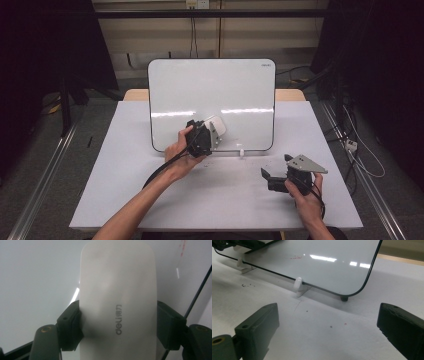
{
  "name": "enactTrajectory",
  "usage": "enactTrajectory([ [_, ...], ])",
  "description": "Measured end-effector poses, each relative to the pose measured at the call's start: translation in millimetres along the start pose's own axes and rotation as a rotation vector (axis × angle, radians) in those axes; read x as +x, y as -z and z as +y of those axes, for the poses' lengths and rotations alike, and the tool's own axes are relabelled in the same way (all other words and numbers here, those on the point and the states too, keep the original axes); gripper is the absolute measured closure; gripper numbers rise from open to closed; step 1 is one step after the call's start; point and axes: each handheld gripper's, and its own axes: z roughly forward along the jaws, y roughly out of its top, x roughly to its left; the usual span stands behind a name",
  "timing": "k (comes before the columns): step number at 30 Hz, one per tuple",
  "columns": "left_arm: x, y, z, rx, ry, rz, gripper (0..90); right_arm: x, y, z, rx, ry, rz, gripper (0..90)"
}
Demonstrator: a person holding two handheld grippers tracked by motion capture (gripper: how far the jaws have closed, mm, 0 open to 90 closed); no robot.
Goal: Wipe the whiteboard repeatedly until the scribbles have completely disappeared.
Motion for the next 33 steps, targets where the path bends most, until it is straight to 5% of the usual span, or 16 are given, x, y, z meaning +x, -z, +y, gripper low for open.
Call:
enactTrajectory([
  [15,-18.0,-16.2,43.2,-0.033,-0.011,-0.021,31.0,-0.3,0.4,0.0,-0.001,-0.002,0.005,3.9],
  [20,-35.7,-22.6,58.3,-0.048,-0.048,-0.032,31.0,-0.7,1.0,-0.1,-0.003,-0.004,0.006,3.9],
  [33,-52.3,-29.9,76.9,-0.046,-0.107,-0.044,30.9,-1.0,0.8,-0.3,-0.002,-0.008,0.008,3.9],
])
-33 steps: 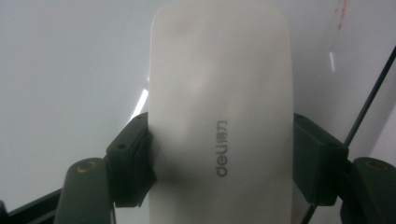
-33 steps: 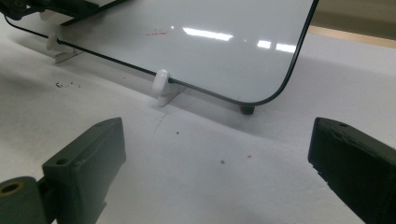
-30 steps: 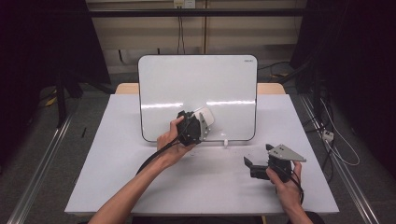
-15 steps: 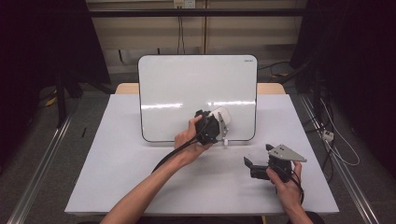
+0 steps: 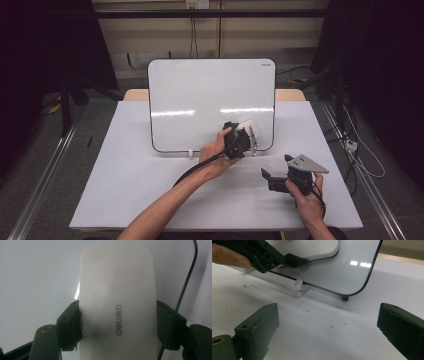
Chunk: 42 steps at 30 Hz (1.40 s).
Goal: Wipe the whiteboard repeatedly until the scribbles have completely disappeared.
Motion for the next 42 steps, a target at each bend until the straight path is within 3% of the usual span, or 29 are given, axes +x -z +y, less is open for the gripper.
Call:
enactTrajectory([
  [5,-3.0,-3.3,6.4,-0.003,-0.008,-0.009,30.9,0.2,0.5,0.1,-0.001,0.001,0.000,3.9],
  [8,-4.0,-1.6,4.7,0.002,-0.034,-0.003,30.9,-0.2,0.7,-0.2,0.000,0.001,0.002,3.9],
  [18,-0.2,9.3,-17.6,0.038,-0.086,-0.008,31.1,-2.2,2.7,-1.8,-0.003,-0.006,-0.009,3.9],
  [29,23.6,28.4,-58.9,0.095,0.005,0.014,31.1,-1.4,2.7,-1.3,-0.006,-0.001,-0.010,3.9],
  [35,35.9,40.2,-87.6,0.097,0.058,0.032,31.1,-1.2,2.3,-1.1,-0.005,-0.003,-0.012,3.9],
  [40,42.3,46.1,-107.7,0.049,0.140,0.037,31.1,-0.6,1.7,-0.7,-0.004,0.000,-0.012,3.9],
  [42,45.1,47.4,-110.9,0.035,0.177,0.017,31.2,-0.8,1.4,-0.3,-0.005,0.001,-0.014,3.9],
])
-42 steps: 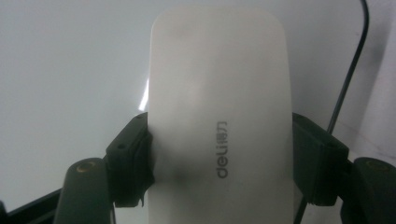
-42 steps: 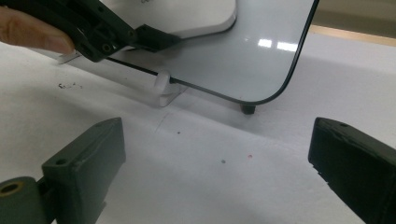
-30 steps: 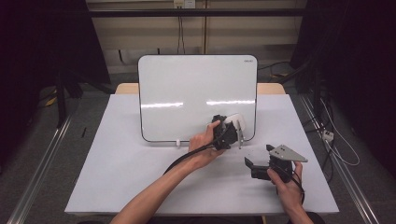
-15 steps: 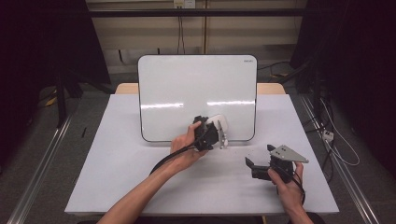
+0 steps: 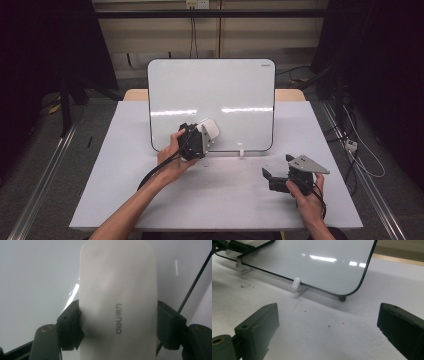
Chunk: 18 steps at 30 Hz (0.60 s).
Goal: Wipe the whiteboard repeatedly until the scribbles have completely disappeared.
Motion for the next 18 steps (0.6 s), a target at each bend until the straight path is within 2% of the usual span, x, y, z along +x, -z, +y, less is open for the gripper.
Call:
enactTrajectory([
  [3,9.0,2.4,-4.4,-0.025,0.083,-0.053,31.2,0.6,-0.4,0.4,0.000,0.000,0.002,3.9],
  [5,13.3,3.7,-7.5,-0.032,0.107,-0.068,31.2,0.9,-0.8,0.5,0.000,0.001,0.003,3.9],
  [13,15.8,6.1,-11.7,-0.034,0.121,-0.077,31.2,2.7,-2.2,1.6,0.002,0.001,0.011,4.0],
  [17,16.4,11.8,-9.5,-0.058,0.140,-0.108,31.2,1.7,-3.1,1.6,0.001,-0.006,0.006,3.8],
  [18,15.6,13.9,-7.3,-0.077,0.155,-0.108,31.2,1.9,-3.3,1.6,0.003,-0.007,0.008,4.0],
])
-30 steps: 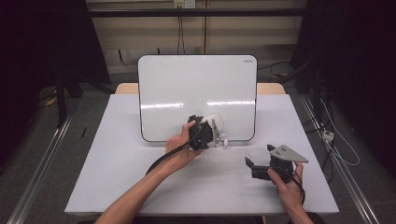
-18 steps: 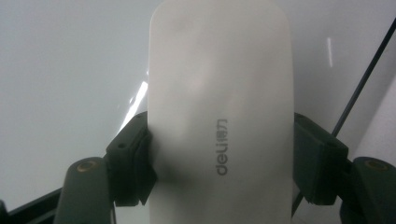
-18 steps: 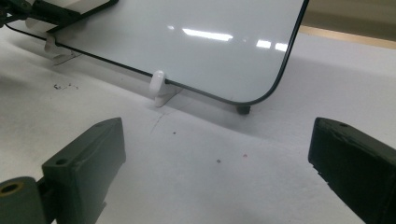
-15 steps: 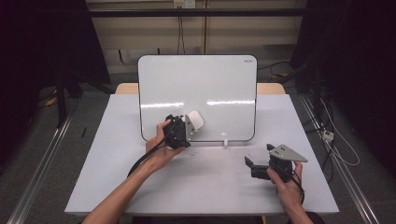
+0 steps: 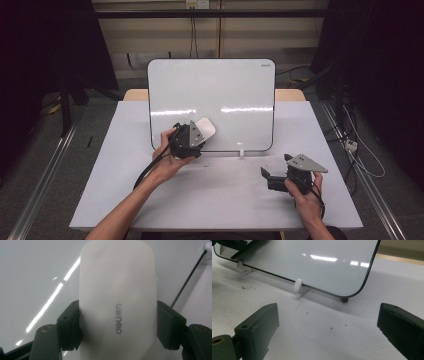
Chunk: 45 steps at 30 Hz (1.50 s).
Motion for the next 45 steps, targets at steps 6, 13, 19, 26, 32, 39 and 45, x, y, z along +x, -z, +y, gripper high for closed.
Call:
enactTrajectory([
  [6,-1.0,10.9,8.2,-0.025,0.004,0.014,31.2,-0.5,2.1,-0.3,-0.005,0.003,-0.002,4.0],
  [13,10.5,24.5,-3.2,-0.030,0.082,0.035,31.1,-0.3,2.7,-0.8,-0.003,0.004,0.003,3.9],
  [19,20.0,34.1,-13.8,-0.037,0.120,0.065,31.2,0.1,2.2,-0.6,-0.005,0.008,0.002,3.9],
  [26,29.3,46.6,-21.0,-0.046,0.155,0.075,31.1,0.4,3.1,-0.2,-0.008,0.008,0.000,3.8],
  [32,42.7,56.1,-27.9,-0.065,0.208,0.101,31.1,1.4,0.3,0.4,0.000,0.004,-0.007,4.2],
  [39,49.9,64.8,-39.3,-0.040,0.222,0.126,31.1,1.0,0.2,0.1,0.000,0.003,-0.007,3.9],
  [45,50.3,58.9,-47.3,-0.032,0.241,0.142,31.1,0.8,1.3,-0.5,-0.001,0.008,0.000,3.9],
])
